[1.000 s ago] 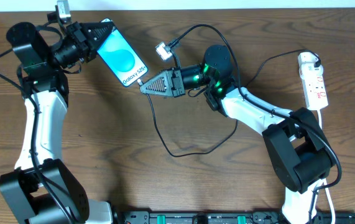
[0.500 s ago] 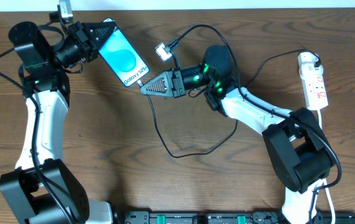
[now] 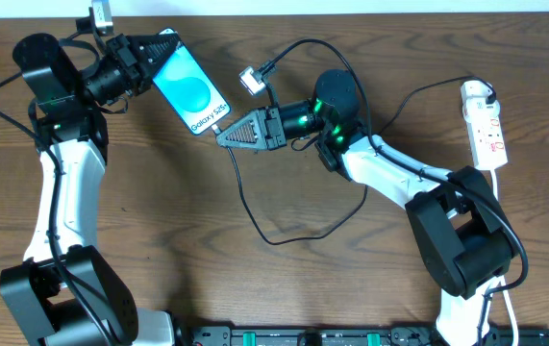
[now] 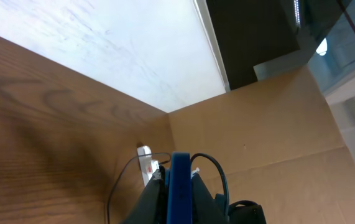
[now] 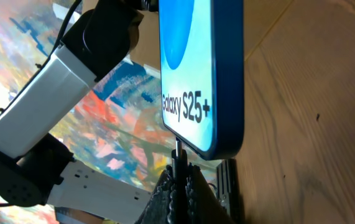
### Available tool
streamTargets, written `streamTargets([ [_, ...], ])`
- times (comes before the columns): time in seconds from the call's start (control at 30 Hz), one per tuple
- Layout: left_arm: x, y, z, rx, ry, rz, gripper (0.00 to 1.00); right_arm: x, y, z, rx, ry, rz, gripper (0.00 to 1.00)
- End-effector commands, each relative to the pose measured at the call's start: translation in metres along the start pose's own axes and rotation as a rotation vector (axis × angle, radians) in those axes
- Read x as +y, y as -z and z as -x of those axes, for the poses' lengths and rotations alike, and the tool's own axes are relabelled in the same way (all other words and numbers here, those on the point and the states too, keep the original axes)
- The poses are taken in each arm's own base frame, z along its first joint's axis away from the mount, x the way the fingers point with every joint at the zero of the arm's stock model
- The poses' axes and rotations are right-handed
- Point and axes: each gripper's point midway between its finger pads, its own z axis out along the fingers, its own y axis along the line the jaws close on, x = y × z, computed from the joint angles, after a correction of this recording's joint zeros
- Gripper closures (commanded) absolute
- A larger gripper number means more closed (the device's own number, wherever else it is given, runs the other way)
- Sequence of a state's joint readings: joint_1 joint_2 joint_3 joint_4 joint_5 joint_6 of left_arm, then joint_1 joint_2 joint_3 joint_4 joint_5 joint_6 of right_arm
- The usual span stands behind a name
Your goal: Plug charger to phone and switch on socket
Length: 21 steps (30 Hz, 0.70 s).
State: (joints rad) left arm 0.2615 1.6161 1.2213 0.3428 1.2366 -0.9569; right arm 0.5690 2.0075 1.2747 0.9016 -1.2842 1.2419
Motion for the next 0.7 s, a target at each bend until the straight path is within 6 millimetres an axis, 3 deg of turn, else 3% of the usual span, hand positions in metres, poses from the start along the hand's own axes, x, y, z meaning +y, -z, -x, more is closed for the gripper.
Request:
streamTargets([
  [0.0, -0.0099, -0.0013, -0.0088, 0.054, -0.035, -0.039, 0.92, 0.0018, -0.0024, 0.0102, -0.040, -0.005, -0.007, 0.99],
  [0.67, -0.0078, -0.0015, -0.0054, 0.035, -0.008, -0.026, 0.93, 0.0032, -0.0025, 0.0058, -0.015, 0.052, 0.001, 0.99],
])
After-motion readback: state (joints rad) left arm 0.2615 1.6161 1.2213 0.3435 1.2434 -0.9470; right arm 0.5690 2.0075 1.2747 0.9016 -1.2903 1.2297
